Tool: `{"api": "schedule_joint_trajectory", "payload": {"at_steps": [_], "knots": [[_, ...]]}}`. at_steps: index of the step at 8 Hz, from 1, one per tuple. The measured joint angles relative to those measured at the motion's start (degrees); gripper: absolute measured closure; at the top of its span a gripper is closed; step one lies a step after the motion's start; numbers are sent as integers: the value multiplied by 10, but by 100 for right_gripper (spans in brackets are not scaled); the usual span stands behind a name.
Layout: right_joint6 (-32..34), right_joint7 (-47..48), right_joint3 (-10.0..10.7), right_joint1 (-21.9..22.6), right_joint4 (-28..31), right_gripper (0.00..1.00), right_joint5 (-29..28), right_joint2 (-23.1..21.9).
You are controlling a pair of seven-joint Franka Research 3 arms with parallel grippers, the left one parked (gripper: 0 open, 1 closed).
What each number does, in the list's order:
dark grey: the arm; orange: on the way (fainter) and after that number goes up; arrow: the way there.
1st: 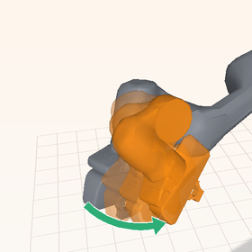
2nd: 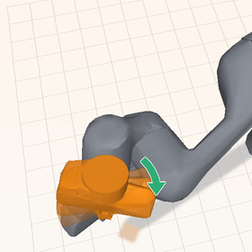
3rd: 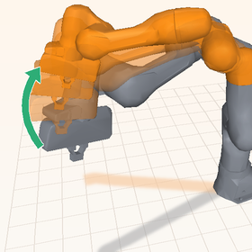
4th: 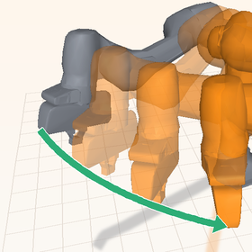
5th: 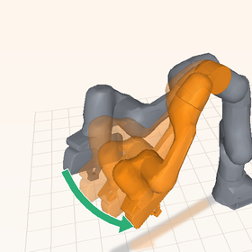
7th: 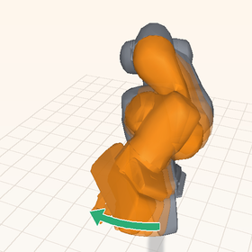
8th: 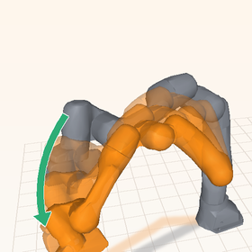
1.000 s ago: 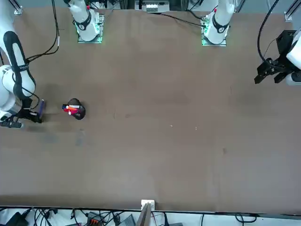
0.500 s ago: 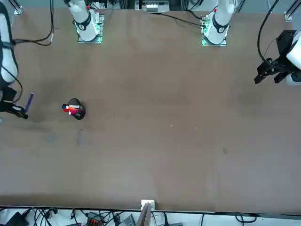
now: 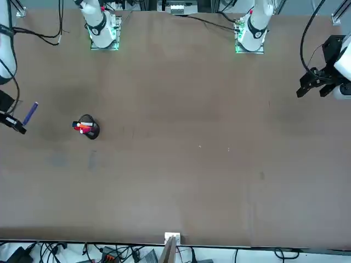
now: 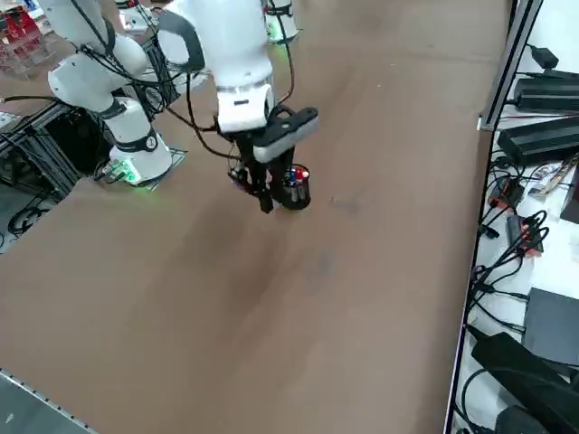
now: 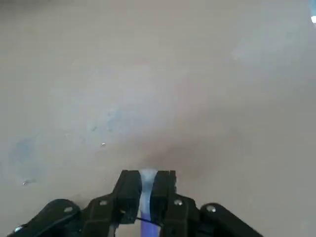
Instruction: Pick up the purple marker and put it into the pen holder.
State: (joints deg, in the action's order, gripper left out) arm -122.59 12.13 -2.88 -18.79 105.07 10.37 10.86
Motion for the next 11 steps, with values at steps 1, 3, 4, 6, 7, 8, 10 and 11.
{"api": "schedule_joint_trajectory", "payload": {"at_steps": [1, 3, 4, 6, 7, 8, 10, 11], "knots": [[10, 66, -1, 26, -6, 85, 47, 0], [36, 221, -2, 83, -7, 85, 155, 2], [55, 298, -2, 103, -7, 85, 200, 2], [101, 423, -2, 129, -8, 85, 263, 6], [127, 488, -2, 143, -8, 85, 292, 11], [157, 552, -2, 161, -8, 85, 321, 16], [226, 678, -3, 213, -8, 85, 364, 29], [257, 740, -3, 241, -8, 85, 379, 35]]}}
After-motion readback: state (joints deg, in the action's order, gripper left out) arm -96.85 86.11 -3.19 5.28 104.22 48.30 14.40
